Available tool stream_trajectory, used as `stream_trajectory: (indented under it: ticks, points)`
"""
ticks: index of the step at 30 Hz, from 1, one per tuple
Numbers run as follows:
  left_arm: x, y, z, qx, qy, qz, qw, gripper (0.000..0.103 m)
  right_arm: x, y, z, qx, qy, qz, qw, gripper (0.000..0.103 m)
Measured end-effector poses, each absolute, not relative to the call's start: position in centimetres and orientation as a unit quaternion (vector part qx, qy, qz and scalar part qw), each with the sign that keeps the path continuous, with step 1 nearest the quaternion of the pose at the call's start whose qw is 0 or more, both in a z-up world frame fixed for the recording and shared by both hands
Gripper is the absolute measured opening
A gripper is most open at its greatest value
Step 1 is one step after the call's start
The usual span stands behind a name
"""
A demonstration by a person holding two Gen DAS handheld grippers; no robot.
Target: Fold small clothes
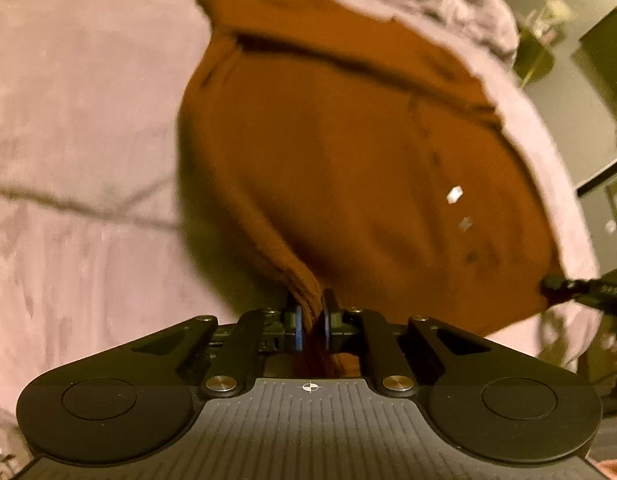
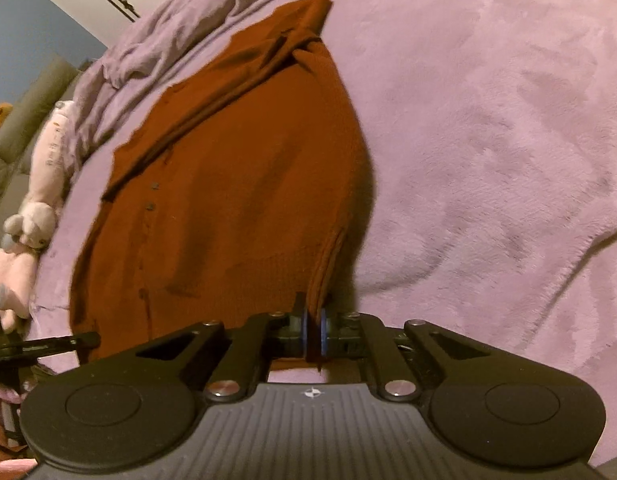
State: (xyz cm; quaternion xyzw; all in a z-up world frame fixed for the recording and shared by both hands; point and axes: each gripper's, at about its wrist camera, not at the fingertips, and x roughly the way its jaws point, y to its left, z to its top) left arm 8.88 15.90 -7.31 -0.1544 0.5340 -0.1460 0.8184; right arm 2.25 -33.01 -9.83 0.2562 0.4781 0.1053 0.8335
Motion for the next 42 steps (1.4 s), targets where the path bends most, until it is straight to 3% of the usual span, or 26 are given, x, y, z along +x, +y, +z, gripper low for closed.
stream_trajectory:
  ticks: [7, 11, 16, 19, 21, 23, 28, 31, 33, 35, 42]
  points:
    - [13.7, 16.5, -0.8, -0.167, 0.413, -0.137, 0.885, 0.009, 7.5, -32.4, -5.0, 0.263, 0.384, 0.134, 0.875, 0.004]
    - [18.1, 16.2, -1.6, -0.144, 0.389, -0.079, 0.907, 0.009, 12.4, -30.1, -3.9, 0.213, 0.347, 0.123, 0.905, 0.004]
    - [21.8, 15.9, -4.9, -0.144, 0.412, -0.020, 0.899, 0.010, 17.5, -28.1, -5.1, 0.185, 0.347, 0.081, 0.916, 0.004]
    - [21.8, 16.9, -5.5, -0.157, 0.412, -0.005, 0.897, 0.028, 18.8, -28.6, -5.9, 0.180, 0.364, 0.060, 0.912, 0.008]
    - [21.4, 18.1, -5.2, -0.174, 0.391, -0.011, 0.903, 0.049, 18.3, -29.8, -5.7, 0.189, 0.346, 0.062, 0.917, 0.011]
    - [20.7, 19.4, -4.9, -0.175, 0.371, -0.010, 0.912, 0.051, 17.7, -30.6, -5.3, 0.179, 0.325, 0.056, 0.927, 0.024]
    - [21.4, 20.3, -6.2, -0.173, 0.404, -0.081, 0.894, 0.052, 17.3, -31.2, -5.8, 0.109, 0.333, 0.085, 0.933, 0.035]
    - [22.6, 19.0, -6.8, -0.134, 0.423, -0.110, 0.889, 0.053, 18.0, -30.6, -6.7, 0.081, 0.356, 0.095, 0.926, 0.036]
    - [23.5, 17.9, -6.9, -0.099, 0.429, -0.122, 0.890, 0.063, 18.5, -29.9, -7.2, 0.061, 0.362, 0.105, 0.924, 0.036]
    - [24.5, 17.1, -7.3, -0.084, 0.438, -0.140, 0.884, 0.066, 19.0, -29.1, -7.5, 0.042, 0.368, 0.115, 0.922, 0.036]
    - [25.8, 16.4, -7.2, -0.066, 0.431, -0.142, 0.889, 0.066, 20.6, -27.8, -8.1, 0.014, 0.379, 0.127, 0.916, 0.036]
